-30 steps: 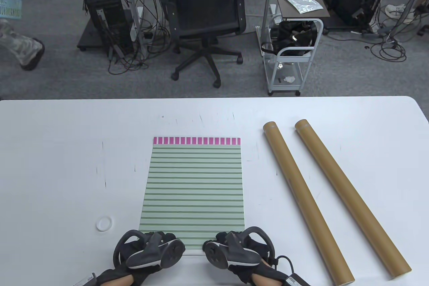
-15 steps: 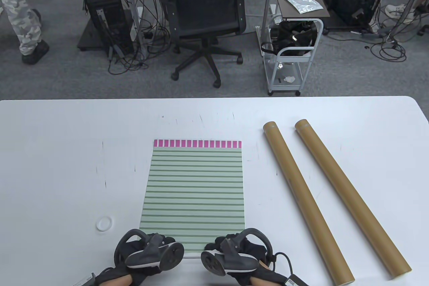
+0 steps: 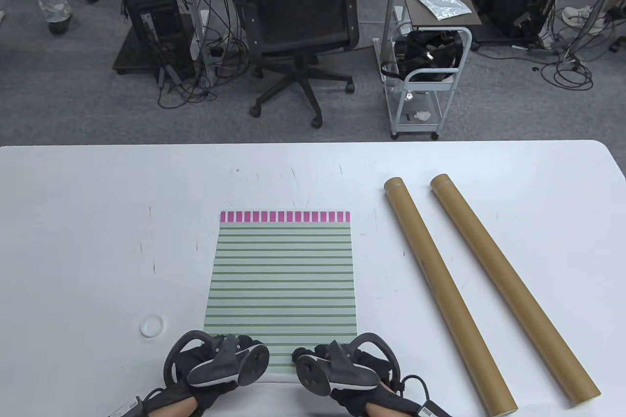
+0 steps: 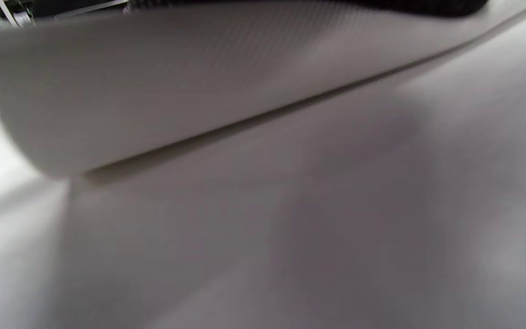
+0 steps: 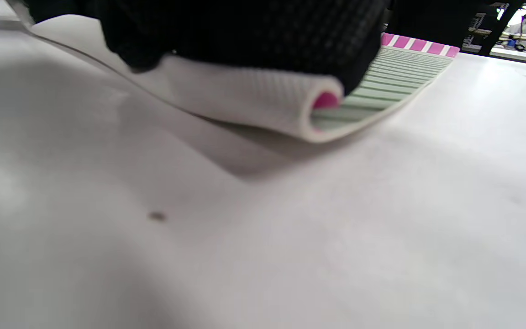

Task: Roll up mouse pads and store in mailing tubes

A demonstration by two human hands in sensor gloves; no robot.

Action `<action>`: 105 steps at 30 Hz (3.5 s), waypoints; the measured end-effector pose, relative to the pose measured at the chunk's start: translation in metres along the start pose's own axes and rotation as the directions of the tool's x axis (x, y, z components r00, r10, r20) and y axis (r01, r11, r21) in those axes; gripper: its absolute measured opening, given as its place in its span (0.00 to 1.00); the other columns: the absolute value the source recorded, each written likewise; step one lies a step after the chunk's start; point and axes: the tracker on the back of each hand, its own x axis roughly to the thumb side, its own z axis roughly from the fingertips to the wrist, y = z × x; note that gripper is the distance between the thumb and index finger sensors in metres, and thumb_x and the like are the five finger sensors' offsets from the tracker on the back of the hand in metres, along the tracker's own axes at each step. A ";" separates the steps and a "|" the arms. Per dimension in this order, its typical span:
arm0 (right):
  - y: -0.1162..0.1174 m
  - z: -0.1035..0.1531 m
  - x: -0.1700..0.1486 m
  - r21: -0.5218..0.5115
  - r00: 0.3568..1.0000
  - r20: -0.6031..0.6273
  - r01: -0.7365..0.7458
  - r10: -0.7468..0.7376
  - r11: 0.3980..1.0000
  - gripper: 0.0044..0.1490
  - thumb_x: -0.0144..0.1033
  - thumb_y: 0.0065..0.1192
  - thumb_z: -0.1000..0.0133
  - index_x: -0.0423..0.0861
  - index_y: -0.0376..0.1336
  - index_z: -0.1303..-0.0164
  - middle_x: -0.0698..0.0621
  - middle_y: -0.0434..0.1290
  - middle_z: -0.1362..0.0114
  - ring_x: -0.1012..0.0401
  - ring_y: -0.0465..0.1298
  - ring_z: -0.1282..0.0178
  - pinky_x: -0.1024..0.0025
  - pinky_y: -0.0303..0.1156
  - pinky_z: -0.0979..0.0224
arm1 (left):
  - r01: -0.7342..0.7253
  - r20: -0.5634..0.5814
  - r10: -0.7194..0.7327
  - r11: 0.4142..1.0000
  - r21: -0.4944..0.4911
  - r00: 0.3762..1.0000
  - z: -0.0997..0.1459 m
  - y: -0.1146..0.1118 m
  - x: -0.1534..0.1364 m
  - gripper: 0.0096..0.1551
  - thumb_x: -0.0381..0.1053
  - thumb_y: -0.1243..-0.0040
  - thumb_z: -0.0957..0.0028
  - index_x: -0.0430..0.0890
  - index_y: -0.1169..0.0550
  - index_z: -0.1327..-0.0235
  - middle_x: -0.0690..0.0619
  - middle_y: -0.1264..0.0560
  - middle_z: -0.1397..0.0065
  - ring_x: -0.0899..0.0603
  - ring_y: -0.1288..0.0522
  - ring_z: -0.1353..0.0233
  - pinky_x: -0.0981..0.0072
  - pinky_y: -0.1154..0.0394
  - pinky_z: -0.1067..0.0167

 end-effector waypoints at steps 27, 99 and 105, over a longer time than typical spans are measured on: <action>0.005 -0.005 0.009 -0.037 0.993 0.044 -0.104 0.106 0.994 0.27 0.34 0.54 0.48 0.60 0.56 0.38 0.58 0.67 0.37 0.60 0.75 0.49 0.67 0.76 0.43 | 0.010 0.108 -0.015 0.999 0.051 0.994 0.015 0.004 0.018 0.23 0.55 0.44 0.51 0.67 0.29 0.41 0.64 0.24 0.39 0.59 0.18 0.49 0.77 0.19 0.44; -0.003 -0.001 0.003 -0.112 0.993 0.031 -0.111 0.115 0.988 0.32 0.43 0.61 0.52 0.55 0.64 0.35 0.57 0.75 0.40 0.60 0.78 0.46 0.70 0.77 0.43 | -0.100 0.056 0.095 0.990 0.097 0.994 0.011 0.005 0.001 0.22 0.63 0.41 0.56 0.68 0.22 0.47 0.67 0.20 0.41 0.56 0.19 0.42 0.72 0.20 0.40; -0.006 -0.002 -0.001 -0.054 0.999 0.033 -0.005 0.007 0.999 0.30 0.40 0.60 0.52 0.54 0.66 0.37 0.56 0.77 0.43 0.61 0.79 0.50 0.71 0.78 0.45 | -0.116 0.075 0.111 0.991 0.069 0.991 0.012 0.005 0.001 0.28 0.63 0.43 0.56 0.63 0.27 0.40 0.66 0.19 0.45 0.58 0.17 0.47 0.75 0.19 0.48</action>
